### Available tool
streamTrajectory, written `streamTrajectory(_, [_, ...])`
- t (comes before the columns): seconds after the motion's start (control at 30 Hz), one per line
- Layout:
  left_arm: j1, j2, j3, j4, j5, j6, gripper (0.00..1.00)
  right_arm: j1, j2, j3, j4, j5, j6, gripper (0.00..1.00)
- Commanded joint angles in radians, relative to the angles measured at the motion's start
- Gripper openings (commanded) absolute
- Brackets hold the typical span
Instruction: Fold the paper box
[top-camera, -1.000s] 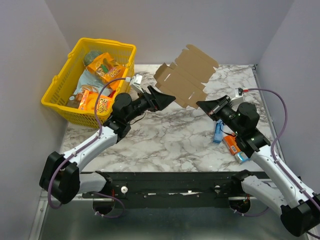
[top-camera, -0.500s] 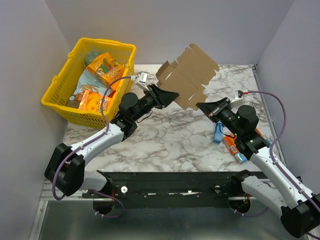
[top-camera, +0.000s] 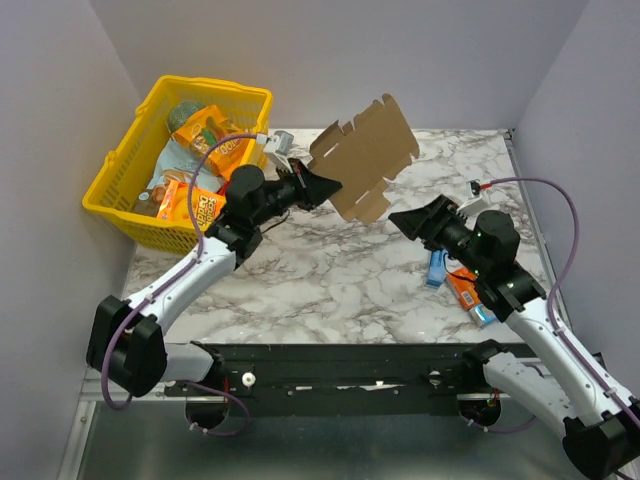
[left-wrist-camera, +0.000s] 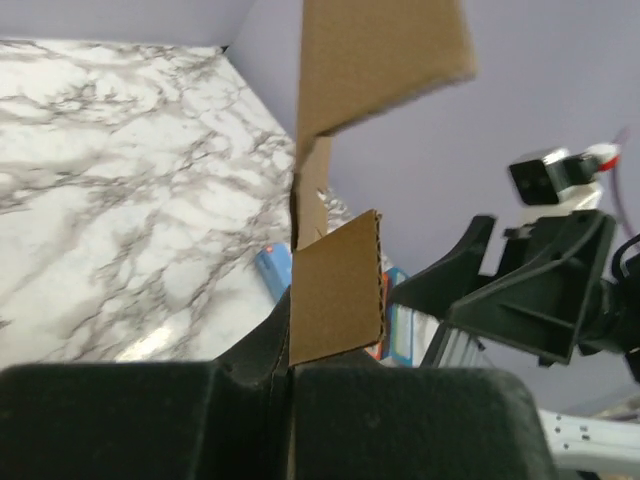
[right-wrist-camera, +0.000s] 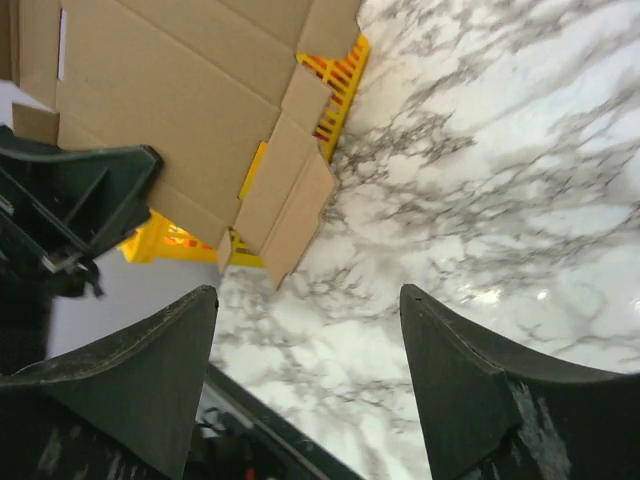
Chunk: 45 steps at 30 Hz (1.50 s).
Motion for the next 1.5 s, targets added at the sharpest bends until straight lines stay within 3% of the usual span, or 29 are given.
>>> streamTrajectory(0.0, [0.083, -0.036, 0.188, -0.560, 0.309, 0.408, 0.00, 0.006, -0.051, 0.137, -0.152, -0.051, -0.367, 0.82])
streamTrajectory(0.03, [0.083, -0.024, 0.223, -0.789, 0.328, 0.489, 0.00, 0.006, -0.047, 0.157, -0.166, -0.082, -0.467, 0.82])
streamTrajectory(0.1, [0.083, 0.018, 0.288, -0.973, 0.390, 0.694, 0.00, 0.007, -0.030, 0.201, -0.213, -0.169, -0.549, 0.82])
streamTrajectory(0.2, [0.083, 0.042, 0.287, -1.180, 0.426, 0.845, 0.00, 0.030, 0.035, 0.301, -0.294, -0.215, -0.678, 0.81])
streamTrajectory(0.33, [0.055, 0.032, 0.248, -1.249, 0.545, 0.937, 0.00, 0.119, 0.113, 0.428, -0.414, -0.148, -0.893, 0.81])
streamTrajectory(0.53, [-0.046, 0.073, 0.267, -1.331, 0.559, 1.011, 0.00, 0.236, 0.239, 0.556, -0.554, -0.149, -1.039, 0.82])
streamTrajectory(0.7, [-0.072, 0.107, 0.273, -1.348, 0.540, 1.016, 0.00, 0.342, 0.325, 0.576, -0.595, -0.123, -1.068, 0.80])
streamTrajectory(0.97, [-0.078, 0.122, 0.276, -1.346, 0.540, 1.020, 0.00, 0.397, 0.332, 0.540, -0.592, -0.192, -1.038, 0.78])
streamTrajectory(1.2, [-0.095, 0.125, 0.277, -1.354, 0.544, 1.031, 0.00, 0.428, 0.351, 0.462, -0.511, -0.064, -1.033, 0.74])
streamTrajectory(1.3, [-0.098, 0.121, 0.277, -1.355, 0.544, 1.032, 0.00, 0.435, 0.352, 0.455, -0.477, -0.045, -1.039, 0.63])
streamTrajectory(1.4, [-0.100, 0.122, 0.279, -1.354, 0.544, 1.035, 0.00, 0.437, 0.357, 0.451, -0.456, -0.047, -1.035, 0.45])
streamTrajectory(1.43, [-0.101, 0.122, 0.281, -1.355, 0.544, 1.035, 0.00, 0.438, 0.364, 0.453, -0.454, -0.047, -1.030, 0.30])
streamTrajectory(1.47, [-0.101, 0.121, 0.284, -1.351, 0.541, 1.035, 0.00, 0.440, 0.366, 0.453, -0.453, -0.047, -1.028, 0.23])
